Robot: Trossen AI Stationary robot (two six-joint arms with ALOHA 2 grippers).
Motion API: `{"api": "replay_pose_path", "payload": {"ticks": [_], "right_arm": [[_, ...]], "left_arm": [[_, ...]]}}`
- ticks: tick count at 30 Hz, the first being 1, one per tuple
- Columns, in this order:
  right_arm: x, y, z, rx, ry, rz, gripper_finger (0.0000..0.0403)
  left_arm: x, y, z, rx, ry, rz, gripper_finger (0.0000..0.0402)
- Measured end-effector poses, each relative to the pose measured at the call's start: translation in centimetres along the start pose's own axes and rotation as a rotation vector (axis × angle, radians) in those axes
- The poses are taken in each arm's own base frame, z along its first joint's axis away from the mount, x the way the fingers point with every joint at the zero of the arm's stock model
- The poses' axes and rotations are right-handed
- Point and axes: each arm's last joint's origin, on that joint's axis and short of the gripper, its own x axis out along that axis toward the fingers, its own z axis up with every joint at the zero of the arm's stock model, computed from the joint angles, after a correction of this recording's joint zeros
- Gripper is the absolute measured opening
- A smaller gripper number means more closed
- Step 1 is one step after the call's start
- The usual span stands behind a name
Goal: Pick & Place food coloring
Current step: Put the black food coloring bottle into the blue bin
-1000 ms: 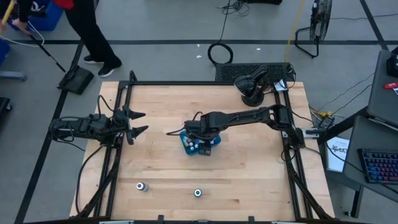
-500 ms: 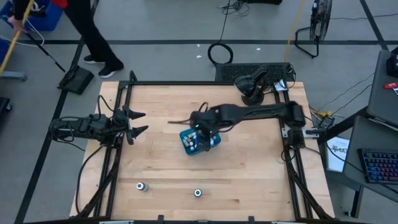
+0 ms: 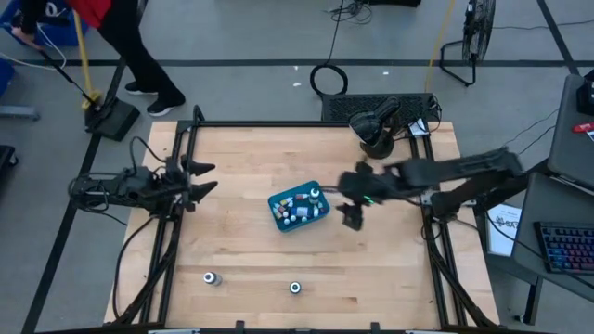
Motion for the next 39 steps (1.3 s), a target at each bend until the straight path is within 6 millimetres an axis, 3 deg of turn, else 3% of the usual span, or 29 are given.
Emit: {"api": "replay_pose_path", "payload": {"ticks": [11,19,28,34,39], "right_arm": [[-1.0,-2.2,-10.5,-0.077,-0.574,0.324,0.0243],[-0.8,-5.0,-15.9,-0.044,-0.781,0.397,0.0243],[0.6,-6.6,-19.9,-0.126,-0.938,0.453,0.0245],[0.4,-7.2,-21.0,-0.175,-1.041,0.463,0.0244],[0.9,-7.4,-21.6,-0.262,-0.996,0.41,0.0246]], "left_arm": [[0.0,-0.2,0.8,-0.018,-0.076,-0.022,0.0324],[0.0,-0.2,0.9,-0.054,-0.088,-0.028,0.0324],[0.1,-0.4,0.8,-0.146,-0.075,-0.048,0.0324],[0.4,-0.4,0.6,-0.15,-0.047,-0.041,0.0324],[1.4,-0.7,-0.3,-0.124,0.06,-0.038,0.0324]]}}
